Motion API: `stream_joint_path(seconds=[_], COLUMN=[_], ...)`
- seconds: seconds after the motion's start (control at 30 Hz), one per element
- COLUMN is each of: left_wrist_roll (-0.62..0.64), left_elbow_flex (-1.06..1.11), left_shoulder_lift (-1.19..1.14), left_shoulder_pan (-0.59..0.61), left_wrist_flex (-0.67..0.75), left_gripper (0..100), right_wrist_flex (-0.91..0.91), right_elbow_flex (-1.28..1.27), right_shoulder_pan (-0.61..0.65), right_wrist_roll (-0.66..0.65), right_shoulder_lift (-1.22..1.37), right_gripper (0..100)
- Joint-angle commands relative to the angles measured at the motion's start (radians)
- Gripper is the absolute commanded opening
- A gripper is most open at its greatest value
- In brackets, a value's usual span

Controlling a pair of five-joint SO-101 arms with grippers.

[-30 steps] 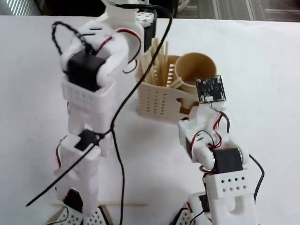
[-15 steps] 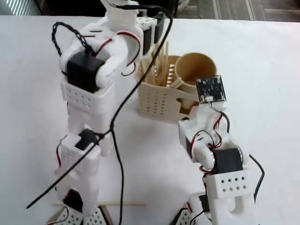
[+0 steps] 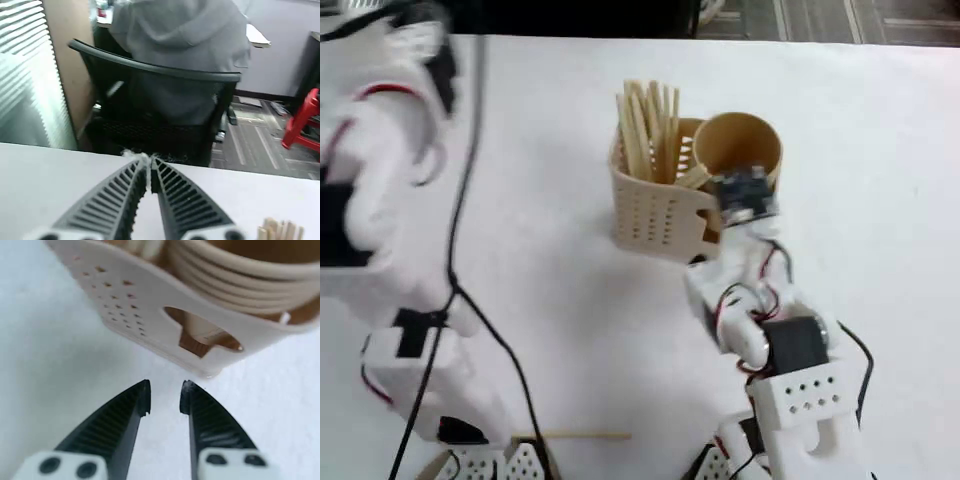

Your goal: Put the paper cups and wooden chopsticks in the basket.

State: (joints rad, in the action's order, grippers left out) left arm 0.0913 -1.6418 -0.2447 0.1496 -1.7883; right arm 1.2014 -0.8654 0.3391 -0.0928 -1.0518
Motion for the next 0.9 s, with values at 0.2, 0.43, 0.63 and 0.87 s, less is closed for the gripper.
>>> stream_joint_path(seconds=[0.2, 0.43, 0.63, 0.87], left_wrist_roll=[-0.187, -0.193, -0.193, -0.193], left_elbow_flex=[0.256, 0.861, 1.231, 1.527], left_shoulder_lift=[0.252, 0.552, 0.742, 0.875], left_shoulder_pan=[0.280, 0.340, 0.395, 0.481], left_wrist_flex=[-0.005, 0.005, 0.078, 0.261], left_gripper=[4, 4, 4, 4], right_wrist_flex=[0.176, 0.326, 0.317, 0.200], right_elbow_flex=[0.153, 0.218, 0.193, 0.103], right_shoulder_pan=[0.414, 0.697, 0.862, 1.003], right_wrist_roll=[-0.124, -0.199, -0.196, -0.132], right_shoulder_lift=[0.077, 0.262, 0.371, 0.547], right_gripper=[10.9, 10.9, 13.4, 21.8])
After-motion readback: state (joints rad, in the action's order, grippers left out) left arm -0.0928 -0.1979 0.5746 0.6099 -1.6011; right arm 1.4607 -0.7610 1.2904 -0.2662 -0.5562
